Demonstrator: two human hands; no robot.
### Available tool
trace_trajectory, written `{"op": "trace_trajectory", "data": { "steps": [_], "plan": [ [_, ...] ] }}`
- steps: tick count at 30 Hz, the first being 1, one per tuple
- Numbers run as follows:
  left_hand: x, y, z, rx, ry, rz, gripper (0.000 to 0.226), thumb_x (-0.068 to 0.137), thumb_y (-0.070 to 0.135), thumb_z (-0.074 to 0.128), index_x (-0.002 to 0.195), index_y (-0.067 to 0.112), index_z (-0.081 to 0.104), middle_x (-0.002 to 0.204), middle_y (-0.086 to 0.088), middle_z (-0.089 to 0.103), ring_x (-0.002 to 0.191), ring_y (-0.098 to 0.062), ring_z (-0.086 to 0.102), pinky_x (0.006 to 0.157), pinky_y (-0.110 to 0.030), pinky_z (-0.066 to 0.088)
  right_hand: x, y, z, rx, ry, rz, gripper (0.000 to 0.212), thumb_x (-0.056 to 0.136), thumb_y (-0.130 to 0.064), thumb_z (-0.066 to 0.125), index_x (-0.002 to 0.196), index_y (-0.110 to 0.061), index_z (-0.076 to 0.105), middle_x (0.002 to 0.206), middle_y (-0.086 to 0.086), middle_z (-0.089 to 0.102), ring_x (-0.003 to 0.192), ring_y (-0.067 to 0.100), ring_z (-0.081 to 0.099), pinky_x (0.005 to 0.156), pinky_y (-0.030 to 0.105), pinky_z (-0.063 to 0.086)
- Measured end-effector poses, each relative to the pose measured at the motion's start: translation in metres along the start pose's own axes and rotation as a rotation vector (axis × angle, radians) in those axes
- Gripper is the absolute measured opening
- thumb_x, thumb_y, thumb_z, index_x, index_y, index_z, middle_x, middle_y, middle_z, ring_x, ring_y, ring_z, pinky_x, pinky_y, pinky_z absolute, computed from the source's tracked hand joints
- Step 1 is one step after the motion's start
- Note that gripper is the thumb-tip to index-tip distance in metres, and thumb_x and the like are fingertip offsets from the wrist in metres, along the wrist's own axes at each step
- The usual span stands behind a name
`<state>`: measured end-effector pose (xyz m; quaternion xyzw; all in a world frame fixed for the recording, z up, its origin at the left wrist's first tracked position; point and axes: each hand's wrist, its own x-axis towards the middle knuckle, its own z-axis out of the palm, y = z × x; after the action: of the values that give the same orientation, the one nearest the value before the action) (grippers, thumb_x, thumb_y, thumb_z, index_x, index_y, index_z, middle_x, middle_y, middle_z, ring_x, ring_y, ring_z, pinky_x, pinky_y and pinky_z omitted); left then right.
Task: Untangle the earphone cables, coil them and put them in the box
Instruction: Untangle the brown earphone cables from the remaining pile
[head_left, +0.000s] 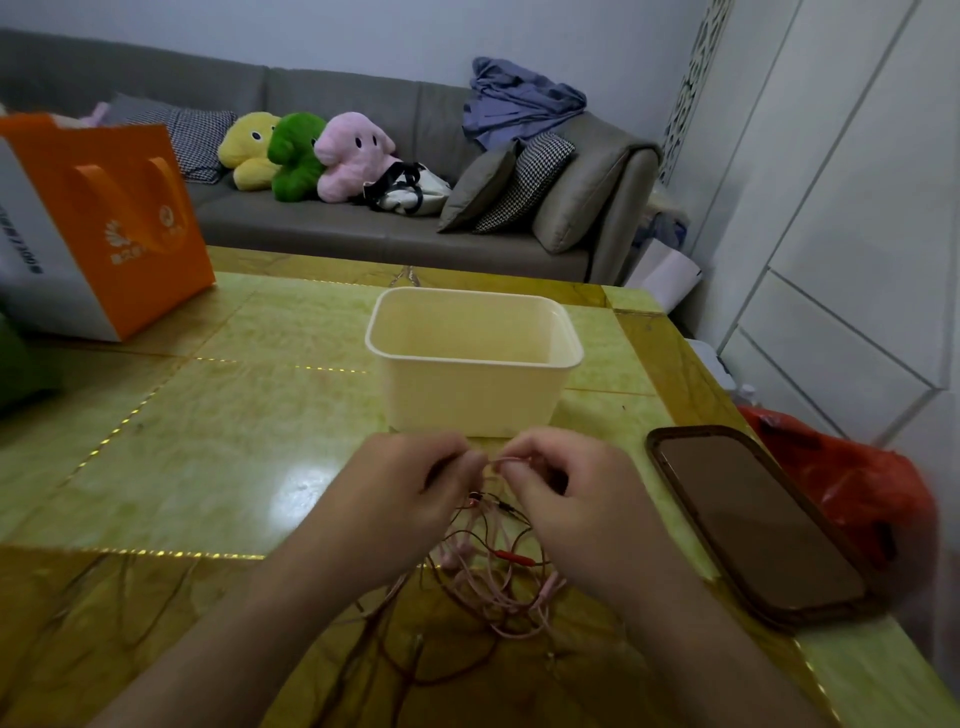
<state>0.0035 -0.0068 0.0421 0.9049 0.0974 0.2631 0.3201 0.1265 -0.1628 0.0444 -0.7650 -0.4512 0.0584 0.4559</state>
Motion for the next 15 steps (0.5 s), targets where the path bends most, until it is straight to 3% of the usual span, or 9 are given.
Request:
{"op": "trace_trajectory", "data": {
  "steps": [2, 4, 7, 12, 15],
  "plan": [
    [0.001, -0.001, -0.005, -0.085, 0.090, -0.110, 0.035, 0.103, 0.025, 0.062, 0.069, 0.015, 0.061, 0.051, 0.011, 0.045, 0.048, -0.008, 0.041, 0.049, -0.027, 0.033, 0.002, 0.003, -0.008, 0.003, 0.091, 0.035, 0.017, 0.098, -0.013, 0.070, 0.089, -0.027, 0.074, 0.055, -0.011, 0.055, 0.047, 0.005, 0.046, 0.046, 0.017, 0.032],
    [0.005, 0.000, -0.012, -0.253, 0.232, -0.257, 0.043, 0.102, 0.019, 0.060, 0.065, 0.005, 0.044, 0.054, 0.007, 0.033, 0.051, -0.012, 0.032, 0.051, -0.031, 0.028, 0.006, 0.010, -0.015, 0.000, 0.187, 0.078, 0.020, 0.098, -0.011, 0.071, 0.089, -0.028, 0.073, 0.053, -0.011, 0.052, 0.046, 0.005, 0.043, 0.044, 0.019, 0.033],
    [0.010, -0.005, -0.022, -0.404, 0.422, -0.443, 0.047, 0.098, 0.021, 0.064, 0.069, -0.003, 0.037, 0.062, -0.006, 0.029, 0.057, -0.018, 0.026, 0.050, -0.028, 0.025, 0.010, 0.018, -0.028, 0.090, 0.315, 0.175, 0.015, 0.098, -0.017, 0.074, 0.087, -0.027, 0.074, 0.054, -0.007, 0.048, 0.047, 0.007, 0.041, 0.046, 0.026, 0.038],
    [0.008, -0.008, -0.027, -0.287, 0.510, -0.577, 0.044, 0.086, 0.012, 0.064, 0.061, 0.015, 0.028, 0.053, 0.008, 0.020, 0.051, -0.013, 0.018, 0.048, -0.027, 0.019, 0.011, 0.023, -0.036, 0.099, 0.455, 0.222, 0.013, 0.097, -0.031, 0.075, 0.085, -0.027, 0.077, 0.069, -0.008, 0.071, 0.064, 0.006, 0.065, 0.059, 0.030, 0.051],
    [0.006, -0.013, -0.029, -0.167, 0.547, -0.599, 0.040, 0.085, 0.013, 0.061, 0.062, 0.017, 0.029, 0.057, 0.003, 0.023, 0.055, -0.017, 0.021, 0.053, -0.031, 0.024, 0.011, 0.024, -0.040, 0.134, 0.534, 0.259, 0.010, 0.099, -0.027, 0.073, 0.090, -0.030, 0.075, 0.075, -0.005, 0.075, 0.072, 0.015, 0.072, 0.060, 0.035, 0.058]
  ]
}}
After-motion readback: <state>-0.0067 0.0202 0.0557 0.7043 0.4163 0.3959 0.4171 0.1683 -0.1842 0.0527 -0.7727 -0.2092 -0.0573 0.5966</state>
